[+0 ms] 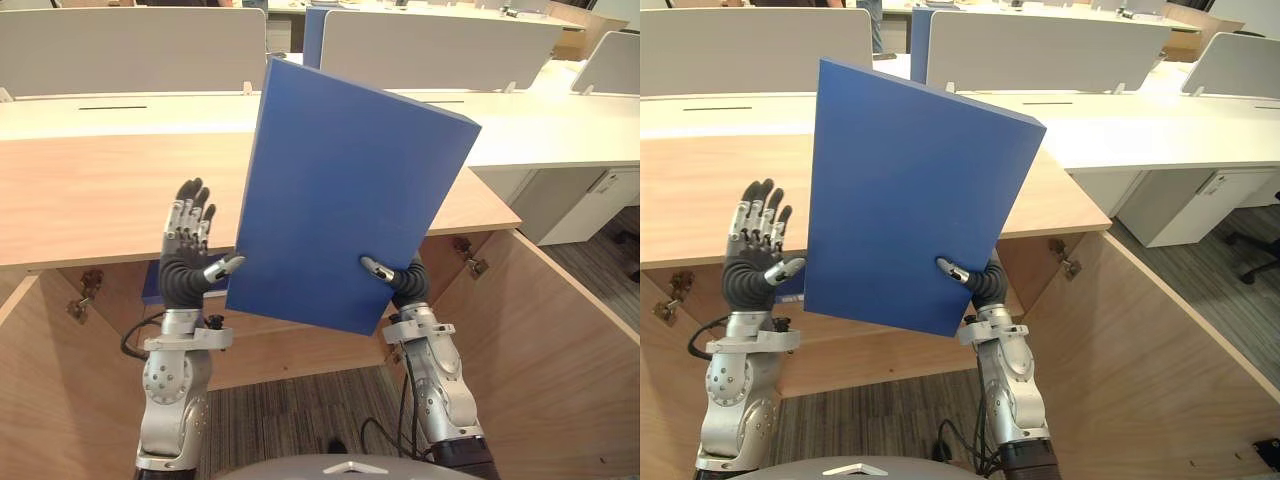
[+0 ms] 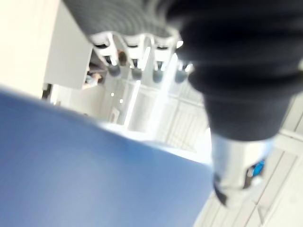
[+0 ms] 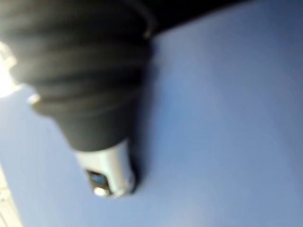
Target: Walk over to the cabinet, pick up the folder, carry it to the office cabinet, place the folder inside the office cabinet, then close the office cabinet door
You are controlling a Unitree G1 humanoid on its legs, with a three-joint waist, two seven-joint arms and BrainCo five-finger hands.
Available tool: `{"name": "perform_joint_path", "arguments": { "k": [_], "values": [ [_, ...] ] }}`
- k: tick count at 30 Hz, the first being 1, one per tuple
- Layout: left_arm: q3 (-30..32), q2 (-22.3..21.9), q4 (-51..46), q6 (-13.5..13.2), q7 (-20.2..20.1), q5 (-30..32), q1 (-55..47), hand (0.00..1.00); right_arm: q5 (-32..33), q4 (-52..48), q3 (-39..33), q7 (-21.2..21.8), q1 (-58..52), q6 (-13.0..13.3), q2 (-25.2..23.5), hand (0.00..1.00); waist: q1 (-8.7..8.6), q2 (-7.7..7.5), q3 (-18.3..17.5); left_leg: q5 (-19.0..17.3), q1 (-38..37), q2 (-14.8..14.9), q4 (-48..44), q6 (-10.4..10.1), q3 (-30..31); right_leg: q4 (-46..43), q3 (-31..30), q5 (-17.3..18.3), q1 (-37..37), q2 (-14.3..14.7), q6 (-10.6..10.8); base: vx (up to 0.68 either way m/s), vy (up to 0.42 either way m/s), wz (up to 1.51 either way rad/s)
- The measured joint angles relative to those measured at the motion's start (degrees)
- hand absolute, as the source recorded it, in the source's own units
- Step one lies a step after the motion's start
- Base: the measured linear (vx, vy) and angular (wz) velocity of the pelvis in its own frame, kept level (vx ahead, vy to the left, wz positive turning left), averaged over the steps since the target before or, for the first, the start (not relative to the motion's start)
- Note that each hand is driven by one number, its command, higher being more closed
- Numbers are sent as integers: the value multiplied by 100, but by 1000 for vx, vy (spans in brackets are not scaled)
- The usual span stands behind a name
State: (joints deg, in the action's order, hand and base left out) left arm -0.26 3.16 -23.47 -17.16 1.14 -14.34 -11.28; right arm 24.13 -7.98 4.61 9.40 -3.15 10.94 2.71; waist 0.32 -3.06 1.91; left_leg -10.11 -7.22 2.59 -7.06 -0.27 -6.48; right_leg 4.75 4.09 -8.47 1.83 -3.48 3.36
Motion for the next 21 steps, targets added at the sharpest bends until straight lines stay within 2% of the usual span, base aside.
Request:
{"name": "perform_joint_path", "arguments": {
  "k": [6, 12, 17, 21],
  "values": [
    [779, -251, 245, 1, 240, 2, -213, 0, -717, 232, -97, -1, -12, -2, 7, 100, 45, 20, 11, 49, 7, -13, 52, -5, 133, -7, 135, 35, 38, -32, 10, -20, 7, 10],
    [1264, -433, 570, 25, 380, 215, -357, 0, -1431, 665, -153, 0, -69, -112, 18, 100, 118, 14, 7, 170, -2, -15, 223, -24, 335, -10, 330, 85, 73, -45, 4, 2, -4, 18],
    [1381, -436, 1004, 112, 376, 229, -396, 0, -1899, 970, -98, -3, -70, -124, 98, 100, 151, 19, 17, 179, -6, -15, 221, -32, 482, -11, 481, 115, 158, -61, 10, -4, 5, 16],
    [1386, -417, 1463, 144, 418, 336, -412, 0, -2337, 1229, 158, -86, -58, -118, 409, 100, 217, 51, 95, 186, 76, -41, 182, -41, 589, -15, 603, 128, 153, -105, 9, -30, 9, 17]
  ]
}}
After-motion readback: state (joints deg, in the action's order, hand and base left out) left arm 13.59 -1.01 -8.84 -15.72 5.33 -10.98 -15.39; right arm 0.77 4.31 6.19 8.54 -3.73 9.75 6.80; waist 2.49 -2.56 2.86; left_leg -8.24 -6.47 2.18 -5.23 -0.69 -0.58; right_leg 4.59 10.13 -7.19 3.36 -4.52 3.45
